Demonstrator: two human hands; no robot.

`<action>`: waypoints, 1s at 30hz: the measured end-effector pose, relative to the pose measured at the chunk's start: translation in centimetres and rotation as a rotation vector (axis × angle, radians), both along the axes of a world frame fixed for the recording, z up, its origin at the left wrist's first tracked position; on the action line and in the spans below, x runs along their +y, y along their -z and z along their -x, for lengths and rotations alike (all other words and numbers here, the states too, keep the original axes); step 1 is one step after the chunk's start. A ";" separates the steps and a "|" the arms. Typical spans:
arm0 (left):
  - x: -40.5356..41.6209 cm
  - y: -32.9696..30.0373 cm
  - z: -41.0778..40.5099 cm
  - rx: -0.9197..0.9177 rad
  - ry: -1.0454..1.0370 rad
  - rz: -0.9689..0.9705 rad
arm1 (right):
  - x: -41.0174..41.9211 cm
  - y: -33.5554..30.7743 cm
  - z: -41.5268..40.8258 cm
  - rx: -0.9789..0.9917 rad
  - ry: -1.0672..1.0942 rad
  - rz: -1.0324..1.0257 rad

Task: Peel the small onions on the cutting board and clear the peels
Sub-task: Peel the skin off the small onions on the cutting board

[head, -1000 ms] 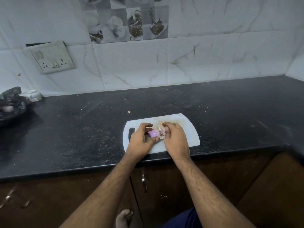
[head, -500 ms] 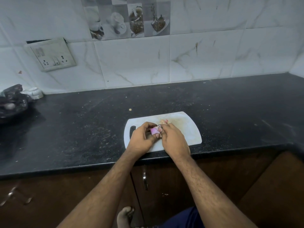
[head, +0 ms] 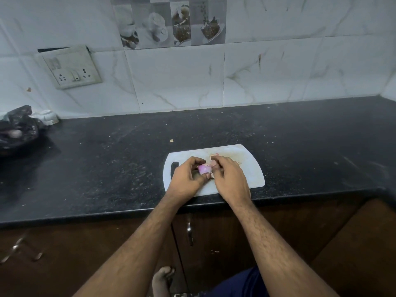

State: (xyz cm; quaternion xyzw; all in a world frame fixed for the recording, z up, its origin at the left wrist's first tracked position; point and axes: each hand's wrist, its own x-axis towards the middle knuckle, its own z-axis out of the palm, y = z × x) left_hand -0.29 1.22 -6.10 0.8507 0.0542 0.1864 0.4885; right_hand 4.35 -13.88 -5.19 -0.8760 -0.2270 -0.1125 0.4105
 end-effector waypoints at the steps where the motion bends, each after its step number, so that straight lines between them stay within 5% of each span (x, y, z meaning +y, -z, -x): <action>1: 0.0 0.0 0.0 -0.003 0.001 0.009 | 0.0 0.0 0.0 -0.002 -0.022 0.008; 8: 0.3 -0.1 -0.2 0.027 0.031 0.059 | 0.1 0.1 0.1 0.010 -0.016 0.042; 20: 0.2 -0.4 -0.2 0.047 0.053 0.130 | 0.9 0.0 0.7 -0.157 0.007 0.395; 30: 0.0 -0.5 0.1 0.035 0.074 0.064 | 1.1 -0.4 0.4 -0.041 0.079 0.337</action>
